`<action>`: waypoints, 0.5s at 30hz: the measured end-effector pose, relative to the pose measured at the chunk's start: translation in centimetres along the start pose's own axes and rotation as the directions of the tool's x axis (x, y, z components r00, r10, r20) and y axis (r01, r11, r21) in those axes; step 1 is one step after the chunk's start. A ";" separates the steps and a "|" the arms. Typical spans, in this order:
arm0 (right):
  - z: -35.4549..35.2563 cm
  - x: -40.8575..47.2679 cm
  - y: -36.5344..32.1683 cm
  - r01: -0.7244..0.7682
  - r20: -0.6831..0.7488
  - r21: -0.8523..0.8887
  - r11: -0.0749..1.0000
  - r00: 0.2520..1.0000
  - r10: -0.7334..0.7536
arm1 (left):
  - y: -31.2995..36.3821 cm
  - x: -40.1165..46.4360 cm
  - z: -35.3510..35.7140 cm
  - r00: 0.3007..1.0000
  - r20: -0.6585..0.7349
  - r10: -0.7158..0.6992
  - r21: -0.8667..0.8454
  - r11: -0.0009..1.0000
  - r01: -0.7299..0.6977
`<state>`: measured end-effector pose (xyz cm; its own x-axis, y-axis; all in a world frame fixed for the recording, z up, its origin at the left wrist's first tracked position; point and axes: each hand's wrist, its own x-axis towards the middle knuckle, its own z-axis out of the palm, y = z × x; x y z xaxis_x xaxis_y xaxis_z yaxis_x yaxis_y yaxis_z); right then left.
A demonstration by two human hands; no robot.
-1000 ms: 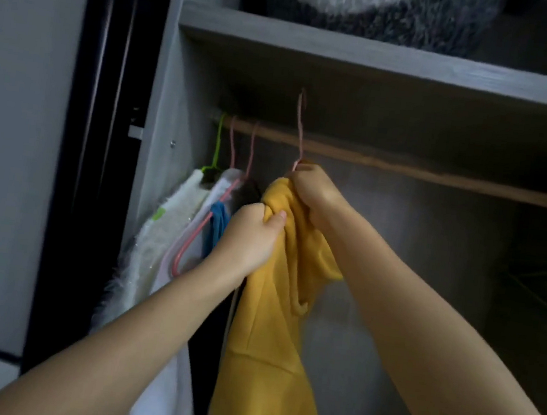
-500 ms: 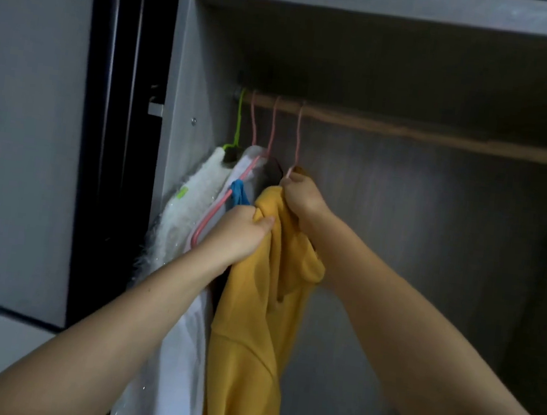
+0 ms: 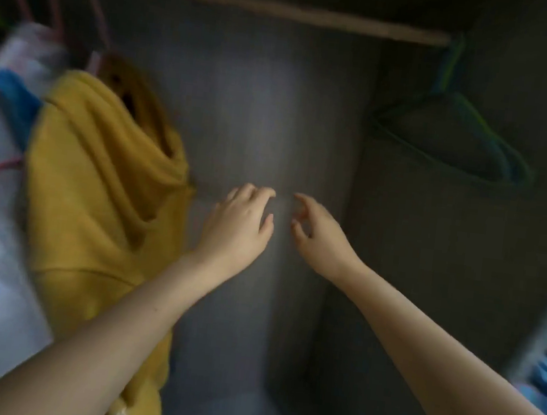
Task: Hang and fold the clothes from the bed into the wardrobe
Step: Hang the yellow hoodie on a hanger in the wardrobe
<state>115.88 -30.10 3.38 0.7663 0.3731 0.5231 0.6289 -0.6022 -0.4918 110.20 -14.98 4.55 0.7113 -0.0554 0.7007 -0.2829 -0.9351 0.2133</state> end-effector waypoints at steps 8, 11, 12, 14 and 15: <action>-7.7 -20.3 13.4 -0.462 -0.056 -0.321 0.827 0.881 0.470 | 13.8 -5.9 16.2 0.886 0.370 0.279 -0.343 0.928 -0.149; -10.8 -28.6 16.2 -0.612 -0.095 -0.376 0.696 0.772 0.628 | 20.1 -9.6 19.9 0.805 0.479 0.350 -0.420 0.897 -0.140; -11.9 -31.5 16.9 -0.657 -0.111 -0.379 0.652 0.731 0.673 | 22.2 -11.0 20.8 0.768 0.512 0.385 -0.441 0.885 -0.149; -14.1 -37.1 17.9 -0.738 -0.143 -0.374 0.562 0.645 0.751 | 26.1 -13.7 22.2 0.700 0.555 0.448 -0.472 0.863 -0.178; -15.2 -39.9 18.1 -0.774 -0.159 -0.371 0.514 0.598 0.786 | 28.1 -14.9 22.8 0.675 0.565 0.474 -0.491 0.851 -0.187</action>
<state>94.70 -66.64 -15.82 0.9313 -0.3624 0.0368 -0.3188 -0.8596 -0.3993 106.33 -48.38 -15.44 0.7095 -0.6787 0.1896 -0.6897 -0.6134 0.3848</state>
